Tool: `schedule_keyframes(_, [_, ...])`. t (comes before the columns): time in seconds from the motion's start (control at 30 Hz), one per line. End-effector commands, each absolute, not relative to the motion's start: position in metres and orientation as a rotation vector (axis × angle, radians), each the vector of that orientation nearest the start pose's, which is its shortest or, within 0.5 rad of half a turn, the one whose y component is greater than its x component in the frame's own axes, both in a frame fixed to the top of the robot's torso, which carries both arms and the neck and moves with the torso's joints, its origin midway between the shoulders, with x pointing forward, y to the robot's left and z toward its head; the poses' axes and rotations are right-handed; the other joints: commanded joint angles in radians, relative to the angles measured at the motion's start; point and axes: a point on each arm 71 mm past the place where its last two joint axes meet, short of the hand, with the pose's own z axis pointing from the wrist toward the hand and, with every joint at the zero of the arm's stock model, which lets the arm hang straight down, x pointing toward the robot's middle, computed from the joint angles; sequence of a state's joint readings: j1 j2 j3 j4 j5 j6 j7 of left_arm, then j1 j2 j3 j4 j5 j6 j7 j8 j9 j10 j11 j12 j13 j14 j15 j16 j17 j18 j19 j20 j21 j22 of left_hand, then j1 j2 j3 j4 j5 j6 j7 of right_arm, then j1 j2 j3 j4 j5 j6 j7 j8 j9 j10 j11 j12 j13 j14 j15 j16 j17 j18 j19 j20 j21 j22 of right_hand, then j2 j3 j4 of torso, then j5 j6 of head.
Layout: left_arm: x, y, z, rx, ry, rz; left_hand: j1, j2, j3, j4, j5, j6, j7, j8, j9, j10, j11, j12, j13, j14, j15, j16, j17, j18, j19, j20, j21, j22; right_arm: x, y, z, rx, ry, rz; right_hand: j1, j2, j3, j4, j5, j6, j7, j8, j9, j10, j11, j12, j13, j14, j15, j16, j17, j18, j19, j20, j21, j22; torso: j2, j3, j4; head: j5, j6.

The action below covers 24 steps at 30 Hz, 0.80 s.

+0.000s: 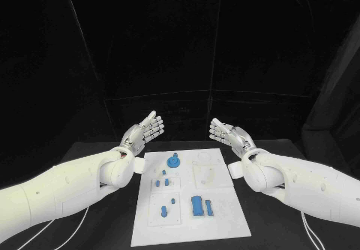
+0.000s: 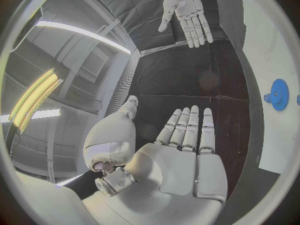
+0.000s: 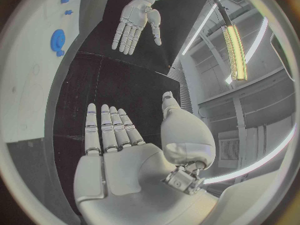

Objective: Assemble the parts on the task board

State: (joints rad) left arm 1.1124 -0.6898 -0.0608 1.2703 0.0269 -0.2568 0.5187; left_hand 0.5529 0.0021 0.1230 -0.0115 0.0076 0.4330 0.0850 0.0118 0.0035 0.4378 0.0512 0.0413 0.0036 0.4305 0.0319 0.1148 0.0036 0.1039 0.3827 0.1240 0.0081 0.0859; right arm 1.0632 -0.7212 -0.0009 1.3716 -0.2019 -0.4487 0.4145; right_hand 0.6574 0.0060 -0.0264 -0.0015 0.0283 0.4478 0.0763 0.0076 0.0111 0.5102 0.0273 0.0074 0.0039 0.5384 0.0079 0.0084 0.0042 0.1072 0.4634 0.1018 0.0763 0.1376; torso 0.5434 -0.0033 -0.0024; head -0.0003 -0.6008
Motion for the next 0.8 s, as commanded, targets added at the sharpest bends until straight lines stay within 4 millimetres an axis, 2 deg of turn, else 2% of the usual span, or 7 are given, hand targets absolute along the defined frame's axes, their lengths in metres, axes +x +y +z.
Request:
schedule_keyframes(0.03, [0.505,0.207,-0.237,-1.165,1.286,-1.368,-0.166,-0.002,-0.037,0.012,-0.008,-0.130,-0.085,-0.012,-0.004,-0.131,-0.051,-0.041,-0.004,-0.129,-0.032,-0.034,-0.004,-0.031,-0.115,-0.037,-0.008,-0.086,0.484,-0.201,-0.230,1.140,1.259,1.256,-0.197,-0.006,0.026,0.002,-0.028,-0.134,-0.076,-0.008,-0.011,-0.153,-0.027,-0.007,-0.004,-0.162,-0.008,-0.008,-0.004,-0.032,-0.139,-0.031,-0.076,-0.041,0.001,0.0033,0.0024,0.000,0.001])
schedule_keyframes(0.07, [0.500,0.206,-0.236,-1.170,1.279,-1.354,-0.181,-0.002,-0.041,0.012,-0.008,-0.142,-0.085,-0.012,-0.004,-0.144,-0.051,-0.041,-0.004,-0.141,-0.032,-0.039,-0.004,-0.104,-0.125,-0.040,-0.008,-0.086,0.480,-0.199,-0.229,1.152,1.251,1.252,-0.215,-0.006,0.026,0.002,-0.028,-0.146,-0.076,-0.008,-0.011,-0.166,-0.027,-0.007,-0.004,-0.176,-0.008,-0.008,-0.004,-0.107,-0.152,-0.102,-0.076,-0.045,0.001,0.0033,0.0024,0.000,0.001])
schedule_keyframes(0.1, [0.496,0.204,-0.235,-1.175,1.272,-1.340,-0.195,-0.002,-0.045,0.012,-0.008,-0.153,-0.085,-0.012,-0.004,-0.155,-0.051,-0.041,-0.004,-0.153,-0.032,-0.041,-0.004,-0.104,-0.135,-0.044,-0.008,-0.086,0.477,-0.198,-0.228,1.163,1.244,1.248,-0.233,-0.006,0.026,0.002,-0.028,-0.159,-0.076,-0.008,-0.011,-0.181,-0.027,-0.007,-0.004,-0.191,-0.008,-0.008,-0.004,-0.037,-0.164,-0.102,-0.076,-0.049,0.001,0.0033,0.0024,0.000,0.001])
schedule_keyframes(0.13, [0.490,0.202,-0.233,-1.182,1.262,-1.319,-0.218,-0.002,-0.048,0.012,-0.008,-0.171,-0.085,-0.012,-0.004,-0.174,-0.051,-0.041,-0.004,-0.171,-0.032,-0.115,-0.004,-0.104,-0.151,-0.049,-0.008,-0.086,0.472,-0.196,-0.227,1.177,1.235,1.243,-0.260,-0.006,0.026,0.002,-0.028,-0.177,-0.076,-0.008,-0.011,-0.202,-0.027,-0.007,-0.004,-0.213,-0.008,-0.008,-0.004,-0.107,-0.183,-0.102,-0.076,-0.054,0.001,0.0033,0.0024,0.000,0.001])
schedule_keyframes(0.2, [0.483,0.199,-0.231,-1.189,1.251,-1.295,-0.240,-0.002,-0.123,0.012,-0.008,-0.188,-0.085,-0.012,-0.004,-0.191,-0.051,-0.041,-0.004,-0.187,-0.032,-0.115,-0.004,-0.104,-0.167,-0.054,-0.008,-0.086,0.467,-0.194,-0.226,1.192,1.227,1.237,-0.284,-0.006,0.026,0.002,-0.028,-0.194,-0.076,-0.008,-0.011,-0.220,-0.027,-0.007,-0.004,-0.233,-0.008,-0.008,-0.004,-0.107,-0.200,-0.102,-0.076,-0.060,0.001,0.0033,0.0024,0.000,0.001])
schedule_keyframes(0.23, [0.480,0.198,-0.230,-1.193,1.245,-1.285,-0.253,-0.002,-0.123,0.012,-0.008,-0.198,-0.085,-0.012,-0.004,-0.200,-0.051,-0.041,-0.004,-0.197,-0.032,-0.115,-0.004,-0.104,-0.175,-0.124,-0.008,-0.086,0.466,-0.194,-0.225,1.198,1.224,1.234,-0.300,-0.006,0.026,0.002,-0.028,-0.204,-0.076,-0.008,-0.011,-0.232,-0.027,-0.007,-0.004,-0.245,-0.008,-0.008,-0.004,-0.107,-0.211,-0.102,-0.076,-0.063,0.001,0.0033,0.0024,0.000,0.001])
schedule_keyframes(0.8, [0.462,0.192,-0.224,-1.209,1.218,-1.229,-0.406,-0.002,-0.123,0.012,-0.008,-0.318,-0.085,-0.012,-0.004,-0.321,-0.051,-0.041,-0.004,-0.316,-0.032,-0.115,-0.004,-0.104,-0.279,-0.124,-0.008,-0.086,0.462,-0.192,-0.224,1.209,1.218,1.229,-0.479,-0.006,0.026,0.002,-0.028,-0.327,-0.076,-0.008,-0.011,-0.371,-0.027,-0.007,-0.004,-0.392,-0.008,-0.008,-0.004,-0.107,-0.337,-0.102,-0.076,-0.138,0.001,0.0033,0.0024,0.000,0.001])
